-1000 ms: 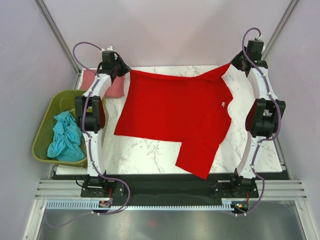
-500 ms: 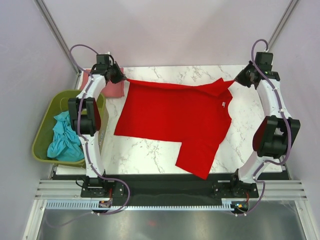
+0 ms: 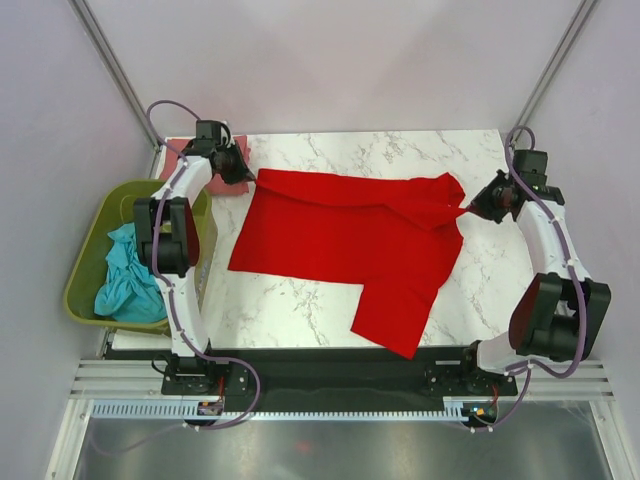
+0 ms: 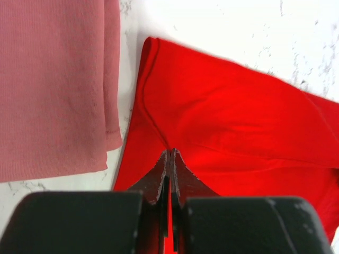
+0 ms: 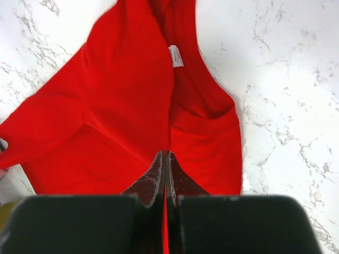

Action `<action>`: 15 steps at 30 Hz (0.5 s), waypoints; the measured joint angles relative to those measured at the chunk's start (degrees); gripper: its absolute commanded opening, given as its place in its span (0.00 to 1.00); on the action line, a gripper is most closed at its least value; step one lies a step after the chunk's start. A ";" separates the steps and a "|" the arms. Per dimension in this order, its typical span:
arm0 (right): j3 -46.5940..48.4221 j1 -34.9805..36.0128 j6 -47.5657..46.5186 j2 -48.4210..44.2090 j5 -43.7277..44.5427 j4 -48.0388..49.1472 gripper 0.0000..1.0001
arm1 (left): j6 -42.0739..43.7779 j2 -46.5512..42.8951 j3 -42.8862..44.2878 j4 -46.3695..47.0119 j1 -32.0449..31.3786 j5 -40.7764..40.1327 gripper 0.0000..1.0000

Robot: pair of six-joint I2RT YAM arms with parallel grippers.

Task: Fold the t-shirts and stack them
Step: Fold the tshirt

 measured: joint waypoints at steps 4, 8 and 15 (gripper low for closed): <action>-0.55 -1.40 -0.44 -1.49 -0.37 -0.35 0.00 | 1.09 0.00 -0.15 -1.25 -0.59 -0.96 0.02; -2.21 -1.86 -0.24 -3.37 -1.01 -0.26 0.00 | 2.14 0.00 -0.48 -1.53 -1.33 -2.23 0.02; -13.09 -1.86 1.84 -9.16 -2.97 1.92 0.00 | 4.09 -0.02 -2.75 -2.23 -3.02 -7.74 0.02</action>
